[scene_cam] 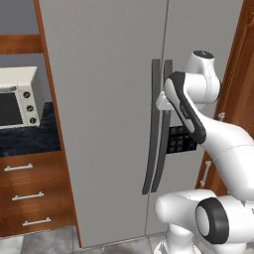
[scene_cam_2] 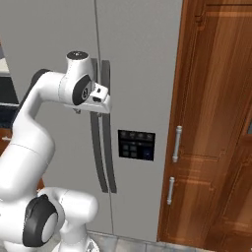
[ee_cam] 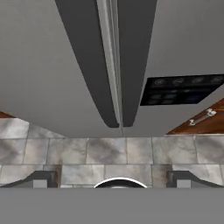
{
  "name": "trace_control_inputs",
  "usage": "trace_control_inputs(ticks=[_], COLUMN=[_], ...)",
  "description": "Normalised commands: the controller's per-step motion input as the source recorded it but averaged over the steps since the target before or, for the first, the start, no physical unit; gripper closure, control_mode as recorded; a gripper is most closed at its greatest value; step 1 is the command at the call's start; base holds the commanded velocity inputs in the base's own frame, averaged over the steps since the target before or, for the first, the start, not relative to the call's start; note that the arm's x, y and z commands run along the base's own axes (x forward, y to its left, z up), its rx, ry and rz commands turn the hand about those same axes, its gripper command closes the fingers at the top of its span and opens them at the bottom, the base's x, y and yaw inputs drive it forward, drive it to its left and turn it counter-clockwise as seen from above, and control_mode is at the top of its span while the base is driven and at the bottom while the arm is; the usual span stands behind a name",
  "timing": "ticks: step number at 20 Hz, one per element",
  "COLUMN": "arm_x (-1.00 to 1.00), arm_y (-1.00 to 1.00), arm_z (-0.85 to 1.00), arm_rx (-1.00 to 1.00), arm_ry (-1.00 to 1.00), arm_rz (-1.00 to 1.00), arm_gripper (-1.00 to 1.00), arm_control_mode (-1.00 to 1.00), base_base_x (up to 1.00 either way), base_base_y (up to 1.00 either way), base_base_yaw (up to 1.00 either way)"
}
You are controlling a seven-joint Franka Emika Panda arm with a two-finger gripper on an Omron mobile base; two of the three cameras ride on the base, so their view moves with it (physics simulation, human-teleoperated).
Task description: Retrieve a lemon from the fridge and place it on the cutting board with the fish.
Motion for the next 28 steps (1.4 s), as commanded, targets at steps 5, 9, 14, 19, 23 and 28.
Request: trace_control_inputs(ticks=[5,9,14,19,23,28], arm_x=[0.00,0.00,0.00,0.00,0.00,0.00], arm_y=[0.00,0.00,0.00,0.00,0.00,0.00], arm_z=[0.00,0.00,0.00,0.00,0.00,0.00], arm_rx=[0.00,0.00,0.00,0.00,0.00,0.00], arm_ry=[0.00,0.00,0.00,0.00,0.00,0.00], arm_rz=[0.00,0.00,0.00,0.00,0.00,0.00], arm_gripper=[-1.00,-1.00,-1.00,-1.00,-1.00,-1.00], arm_control_mode=[1.00,1.00,1.00,1.00,1.00,1.00], base_base_x=[0.00,-0.27,-0.45,-0.50,-0.12,0.00], base_base_y=[-0.06,-0.03,-0.03,-0.09,-0.29,-0.28], base_base_yaw=[0.00,0.00,0.00,0.00,0.00,0.00])
